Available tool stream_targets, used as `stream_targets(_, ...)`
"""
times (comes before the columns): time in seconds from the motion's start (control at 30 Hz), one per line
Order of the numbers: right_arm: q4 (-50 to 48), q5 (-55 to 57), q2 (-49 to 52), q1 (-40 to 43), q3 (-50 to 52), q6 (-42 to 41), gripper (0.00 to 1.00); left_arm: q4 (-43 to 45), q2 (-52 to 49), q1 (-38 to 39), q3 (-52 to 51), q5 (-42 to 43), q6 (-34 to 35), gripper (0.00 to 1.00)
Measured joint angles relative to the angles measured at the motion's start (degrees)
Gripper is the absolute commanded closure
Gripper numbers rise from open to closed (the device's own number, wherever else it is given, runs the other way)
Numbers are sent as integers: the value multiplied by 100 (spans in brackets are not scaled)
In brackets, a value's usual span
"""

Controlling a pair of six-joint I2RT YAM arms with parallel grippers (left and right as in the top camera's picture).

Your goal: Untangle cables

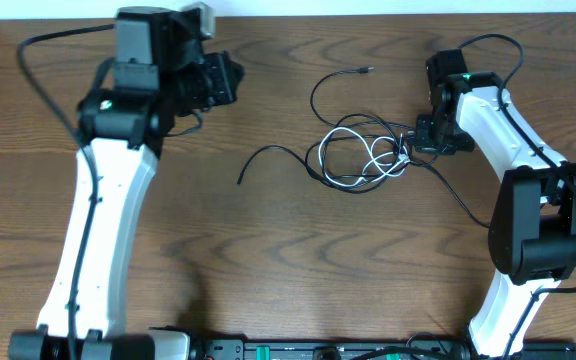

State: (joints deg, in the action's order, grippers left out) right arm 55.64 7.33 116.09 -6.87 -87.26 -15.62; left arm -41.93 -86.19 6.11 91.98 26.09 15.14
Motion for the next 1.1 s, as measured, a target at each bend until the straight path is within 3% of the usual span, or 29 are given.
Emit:
stream_targets(0.27, -289, -1213, 0, 0, 2, 841, 99, -625, 50, -114, 28, -651, -151, 92)
stream_targets(0.37, -328, -1971, 0, 0, 0, 1228, 99, -761, -17, -105, 28, -704, -205, 83)
stream_targets(0.4, -334, -2277, 0, 2, 0, 1366, 99, -782, -42, -87, 28, -686, -258, 75)
stream_targets(0.53, -341, -3357, 0, 70, 0, 1792, 99, -798, -138, 109, 28, -487, -577, 59)
stream_targets(0.73, -343, -4380, -2, 326, 0, 2006, 99, -798, -293, 673, 28, -304, -793, 57)
stream_targets(0.77, -341, -4430, -2, 365, 0, 2006, 96, -798, -337, 739, 28, -280, -802, 57)
stream_targets(0.83, -319, -4430, -2, 396, 0, 1961, 79, -798, -444, 831, 28, -234, -815, 57)
stream_targets(0.93, -310, -4192, -2, 374, -2, 1843, 68, -798, -647, 931, 28, -129, -815, 57)
stream_targets(1.03, -302, -3934, -2, 341, -2, 1707, 51, -798, -857, 1075, 28, -26, -813, 57)
stream_targets(1.1, -302, -3814, -2, 334, -2, 1644, 46, -780, -997, 1217, 28, 22, -813, 57)
